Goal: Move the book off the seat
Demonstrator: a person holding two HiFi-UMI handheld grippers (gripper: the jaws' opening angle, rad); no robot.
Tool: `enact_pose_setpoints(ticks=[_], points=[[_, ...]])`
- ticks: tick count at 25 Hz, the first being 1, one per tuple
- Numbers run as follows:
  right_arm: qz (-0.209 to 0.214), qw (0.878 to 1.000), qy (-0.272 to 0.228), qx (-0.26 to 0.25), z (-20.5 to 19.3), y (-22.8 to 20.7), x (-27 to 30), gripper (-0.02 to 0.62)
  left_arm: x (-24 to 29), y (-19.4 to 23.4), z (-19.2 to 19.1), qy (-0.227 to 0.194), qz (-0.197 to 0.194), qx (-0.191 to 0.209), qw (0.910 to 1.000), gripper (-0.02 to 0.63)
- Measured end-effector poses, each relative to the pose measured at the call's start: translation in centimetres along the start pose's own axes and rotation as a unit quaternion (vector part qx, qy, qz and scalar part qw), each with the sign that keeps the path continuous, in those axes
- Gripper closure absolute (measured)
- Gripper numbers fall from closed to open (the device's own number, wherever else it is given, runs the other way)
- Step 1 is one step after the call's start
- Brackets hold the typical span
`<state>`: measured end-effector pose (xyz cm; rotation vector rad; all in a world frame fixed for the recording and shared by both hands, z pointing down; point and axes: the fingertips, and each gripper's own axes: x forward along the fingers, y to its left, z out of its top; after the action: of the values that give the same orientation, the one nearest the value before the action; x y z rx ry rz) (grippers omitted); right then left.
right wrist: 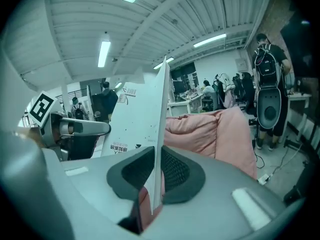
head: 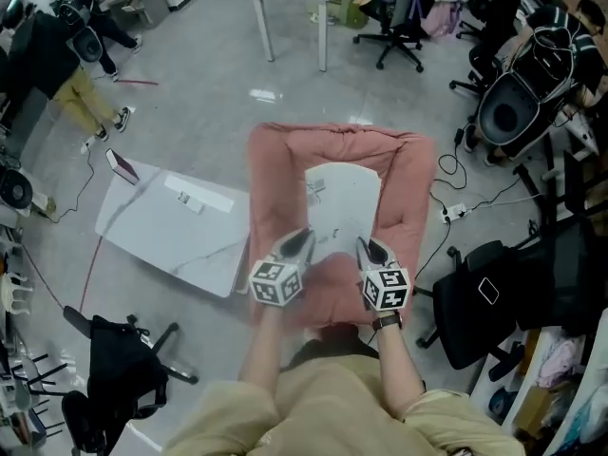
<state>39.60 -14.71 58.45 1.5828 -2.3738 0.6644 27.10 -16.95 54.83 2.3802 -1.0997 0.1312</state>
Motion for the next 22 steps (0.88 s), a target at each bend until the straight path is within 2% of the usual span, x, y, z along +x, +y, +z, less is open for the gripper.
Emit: enact_pose_setpoints(ticks=[5,9,15,22], points=[[0.002,0.999,-0.049,-0.023,4.5,3.9,-3.6,0.548,-4.9,-2.5,4.7,-0.041,-0.014,0.026,0.9987,0.565],[0.009,0.995,-0.086,-0.05,8.2,5.5,-6.2,0.548,-7.3,-5.0,7.9,-0.081,-0.016,0.037,0.9959,0.565],[0.014,0.989,-0.133,-0.065,11.2,7.9,-10.8,0.548,-10.8,-8.4,11.0,-0.105,-0.036,0.075,0.9911,0.565],[0.014,0.981,-0.174,-0.08,14.0,9.8,-14.6,0.548,-14.0,-11.6,13.6,-0.141,-0.042,0.102,0.9838,0.565]])
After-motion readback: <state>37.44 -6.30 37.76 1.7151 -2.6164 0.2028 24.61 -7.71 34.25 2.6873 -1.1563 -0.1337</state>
